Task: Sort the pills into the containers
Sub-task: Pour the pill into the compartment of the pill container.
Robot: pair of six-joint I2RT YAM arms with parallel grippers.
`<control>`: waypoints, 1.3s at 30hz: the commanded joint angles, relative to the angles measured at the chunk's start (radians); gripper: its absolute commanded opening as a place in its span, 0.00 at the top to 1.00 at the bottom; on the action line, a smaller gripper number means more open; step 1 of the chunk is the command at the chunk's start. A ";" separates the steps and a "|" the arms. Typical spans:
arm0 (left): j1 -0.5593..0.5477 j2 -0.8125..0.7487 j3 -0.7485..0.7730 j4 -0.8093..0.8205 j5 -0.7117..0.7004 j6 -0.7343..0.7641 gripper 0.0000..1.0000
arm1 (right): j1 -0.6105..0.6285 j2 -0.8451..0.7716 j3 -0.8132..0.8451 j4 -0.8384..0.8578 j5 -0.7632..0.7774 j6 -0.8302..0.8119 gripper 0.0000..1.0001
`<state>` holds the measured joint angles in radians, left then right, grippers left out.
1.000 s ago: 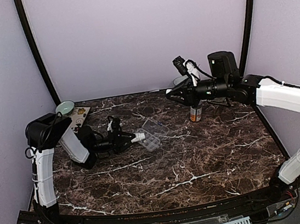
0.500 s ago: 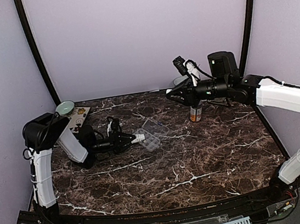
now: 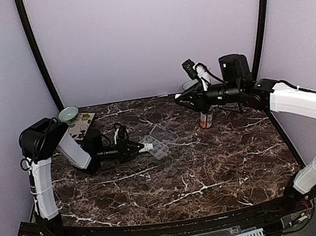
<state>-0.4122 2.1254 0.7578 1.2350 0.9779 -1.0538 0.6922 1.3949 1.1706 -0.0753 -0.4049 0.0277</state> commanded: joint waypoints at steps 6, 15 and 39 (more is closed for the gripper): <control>-0.017 -0.073 0.051 -0.204 -0.033 0.130 1.00 | 0.006 -0.019 -0.007 0.040 0.011 0.002 0.99; -0.020 -0.089 0.063 -0.273 -0.050 0.171 1.00 | 0.006 -0.017 -0.012 0.045 0.009 0.000 1.00; -0.028 -0.114 0.071 -0.332 -0.066 0.214 1.00 | 0.006 -0.029 -0.039 0.052 0.009 0.003 1.00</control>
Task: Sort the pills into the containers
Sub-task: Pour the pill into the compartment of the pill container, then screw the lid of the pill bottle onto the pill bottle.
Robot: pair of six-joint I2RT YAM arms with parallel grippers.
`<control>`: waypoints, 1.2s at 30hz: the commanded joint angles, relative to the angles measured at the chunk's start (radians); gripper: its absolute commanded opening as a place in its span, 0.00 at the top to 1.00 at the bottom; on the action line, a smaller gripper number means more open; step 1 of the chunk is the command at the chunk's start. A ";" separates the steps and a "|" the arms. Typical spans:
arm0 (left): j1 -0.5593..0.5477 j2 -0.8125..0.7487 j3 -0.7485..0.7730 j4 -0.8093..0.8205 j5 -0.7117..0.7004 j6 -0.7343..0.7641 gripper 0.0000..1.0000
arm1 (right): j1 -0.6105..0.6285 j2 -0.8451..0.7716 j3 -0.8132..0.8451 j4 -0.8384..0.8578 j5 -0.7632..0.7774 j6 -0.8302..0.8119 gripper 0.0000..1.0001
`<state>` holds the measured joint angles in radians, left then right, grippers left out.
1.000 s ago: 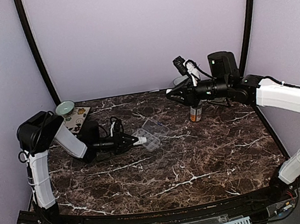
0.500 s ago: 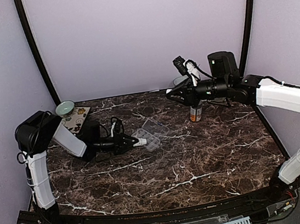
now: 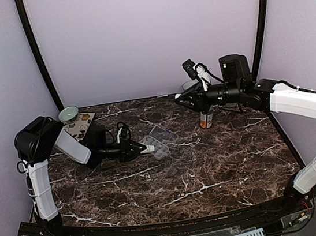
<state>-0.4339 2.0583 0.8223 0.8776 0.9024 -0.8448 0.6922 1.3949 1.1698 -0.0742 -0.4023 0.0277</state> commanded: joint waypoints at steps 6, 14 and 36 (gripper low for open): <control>-0.003 -0.012 -0.029 0.240 0.045 -0.109 1.00 | 0.006 -0.032 -0.042 0.048 0.005 0.002 1.00; 0.006 0.003 -0.041 0.312 0.068 -0.148 1.00 | 0.007 -0.030 -0.032 0.037 0.006 0.004 1.00; 0.025 0.031 -0.063 0.706 0.138 -0.444 1.00 | 0.035 0.002 -0.024 0.055 -0.017 0.037 1.00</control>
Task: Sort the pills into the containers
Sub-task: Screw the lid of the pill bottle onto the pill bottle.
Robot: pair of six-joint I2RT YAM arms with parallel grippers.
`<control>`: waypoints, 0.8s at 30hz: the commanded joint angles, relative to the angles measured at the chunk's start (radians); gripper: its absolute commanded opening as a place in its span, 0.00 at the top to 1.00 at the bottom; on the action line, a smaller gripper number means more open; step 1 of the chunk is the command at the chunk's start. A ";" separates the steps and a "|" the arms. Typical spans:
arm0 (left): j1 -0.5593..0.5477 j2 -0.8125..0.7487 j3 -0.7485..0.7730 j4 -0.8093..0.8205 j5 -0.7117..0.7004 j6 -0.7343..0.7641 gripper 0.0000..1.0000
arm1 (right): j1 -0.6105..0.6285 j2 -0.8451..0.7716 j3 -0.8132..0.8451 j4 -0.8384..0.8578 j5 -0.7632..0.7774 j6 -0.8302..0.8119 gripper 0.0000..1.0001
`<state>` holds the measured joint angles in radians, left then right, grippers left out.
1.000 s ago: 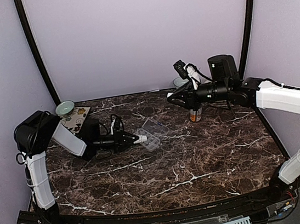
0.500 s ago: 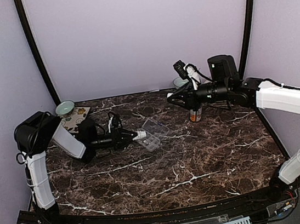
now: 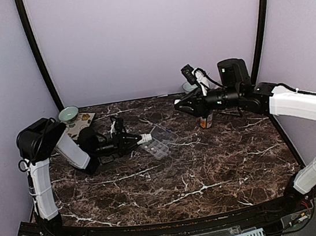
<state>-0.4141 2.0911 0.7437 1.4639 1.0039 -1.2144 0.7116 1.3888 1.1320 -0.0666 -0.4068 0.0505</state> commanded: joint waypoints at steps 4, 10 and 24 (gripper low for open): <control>0.005 0.001 0.033 0.201 0.042 -0.155 1.00 | 0.023 0.015 0.014 0.047 -0.017 0.015 1.00; 0.006 -0.009 0.074 0.276 0.035 -0.252 1.00 | 0.027 0.029 0.064 0.047 -0.033 0.020 1.00; -0.010 -0.102 0.204 0.276 0.036 -0.351 1.00 | 0.043 0.066 0.114 0.046 -0.080 0.038 1.00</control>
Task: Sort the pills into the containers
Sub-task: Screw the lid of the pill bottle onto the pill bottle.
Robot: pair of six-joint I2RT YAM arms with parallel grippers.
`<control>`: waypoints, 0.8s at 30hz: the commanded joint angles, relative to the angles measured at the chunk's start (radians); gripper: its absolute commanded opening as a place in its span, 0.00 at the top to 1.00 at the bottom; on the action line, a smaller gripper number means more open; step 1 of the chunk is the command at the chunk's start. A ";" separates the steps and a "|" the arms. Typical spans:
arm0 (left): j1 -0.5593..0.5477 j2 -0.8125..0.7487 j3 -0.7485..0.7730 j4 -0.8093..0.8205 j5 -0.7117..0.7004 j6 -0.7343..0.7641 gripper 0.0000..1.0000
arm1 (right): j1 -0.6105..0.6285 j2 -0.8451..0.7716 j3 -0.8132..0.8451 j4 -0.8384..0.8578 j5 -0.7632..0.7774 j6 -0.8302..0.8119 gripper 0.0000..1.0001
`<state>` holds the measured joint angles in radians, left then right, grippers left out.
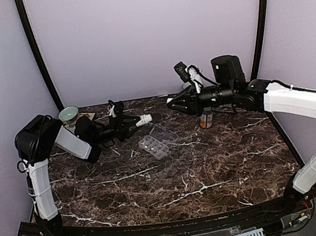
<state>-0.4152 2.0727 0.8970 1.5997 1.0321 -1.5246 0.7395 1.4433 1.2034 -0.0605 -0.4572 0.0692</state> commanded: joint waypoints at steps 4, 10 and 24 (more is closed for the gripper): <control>-0.014 -0.109 0.087 0.138 0.002 -0.067 1.00 | 0.024 0.020 0.059 0.035 -0.042 0.023 1.00; -0.027 -0.134 0.135 0.138 0.002 -0.103 1.00 | 0.033 0.030 0.090 0.023 -0.057 0.021 0.99; -0.065 -0.156 0.257 0.138 0.023 -0.189 1.00 | 0.035 0.063 0.178 -0.058 -0.070 -0.019 0.99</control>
<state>-0.4702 1.9804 1.1110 1.6020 1.0374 -1.6852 0.7670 1.4918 1.3464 -0.1062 -0.5121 0.0753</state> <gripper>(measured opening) 0.344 0.249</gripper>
